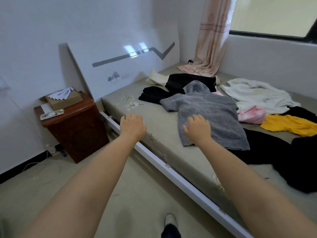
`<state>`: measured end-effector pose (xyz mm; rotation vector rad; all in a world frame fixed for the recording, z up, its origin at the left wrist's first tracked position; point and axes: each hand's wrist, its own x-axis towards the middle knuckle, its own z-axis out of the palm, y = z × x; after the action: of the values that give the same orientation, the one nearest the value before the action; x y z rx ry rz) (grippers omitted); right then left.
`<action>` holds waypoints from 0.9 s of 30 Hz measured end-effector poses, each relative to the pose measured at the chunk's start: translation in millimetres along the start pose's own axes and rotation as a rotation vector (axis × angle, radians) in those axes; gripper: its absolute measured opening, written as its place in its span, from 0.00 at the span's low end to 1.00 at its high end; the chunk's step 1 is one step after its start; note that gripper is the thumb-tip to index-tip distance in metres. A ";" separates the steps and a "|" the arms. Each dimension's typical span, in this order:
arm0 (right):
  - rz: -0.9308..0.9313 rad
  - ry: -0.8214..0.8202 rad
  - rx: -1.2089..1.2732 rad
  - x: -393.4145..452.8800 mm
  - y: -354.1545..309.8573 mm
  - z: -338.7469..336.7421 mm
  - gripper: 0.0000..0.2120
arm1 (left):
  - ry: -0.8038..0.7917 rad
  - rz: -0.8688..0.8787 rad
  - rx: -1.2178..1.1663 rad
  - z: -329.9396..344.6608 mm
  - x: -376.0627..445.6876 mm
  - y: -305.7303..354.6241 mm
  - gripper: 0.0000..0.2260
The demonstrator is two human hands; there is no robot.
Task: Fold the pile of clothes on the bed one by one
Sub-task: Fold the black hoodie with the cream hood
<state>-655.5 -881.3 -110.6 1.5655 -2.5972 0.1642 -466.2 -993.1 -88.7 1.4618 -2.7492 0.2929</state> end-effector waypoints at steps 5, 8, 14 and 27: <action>-0.031 0.014 0.071 150.6 -29.7 34.2 0.17 | -0.016 -0.013 0.000 24.7 137.5 -25.4 0.17; -0.069 0.007 0.109 234.1 -63.9 50.3 0.19 | 0.005 -0.051 -0.030 35.9 210.0 -49.4 0.18; -0.169 -0.042 0.123 383.3 -153.3 103.4 0.22 | 0.005 -0.098 -0.021 86.4 345.4 -126.7 0.19; 0.085 -0.226 0.137 600.7 -252.0 245.4 0.24 | -0.176 0.164 -0.094 245.5 603.8 -251.2 0.22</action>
<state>-719.9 -1558.9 -256.6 1.6026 -2.8847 0.1858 -580.9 -1667.5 -229.9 1.3022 -2.9807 0.0362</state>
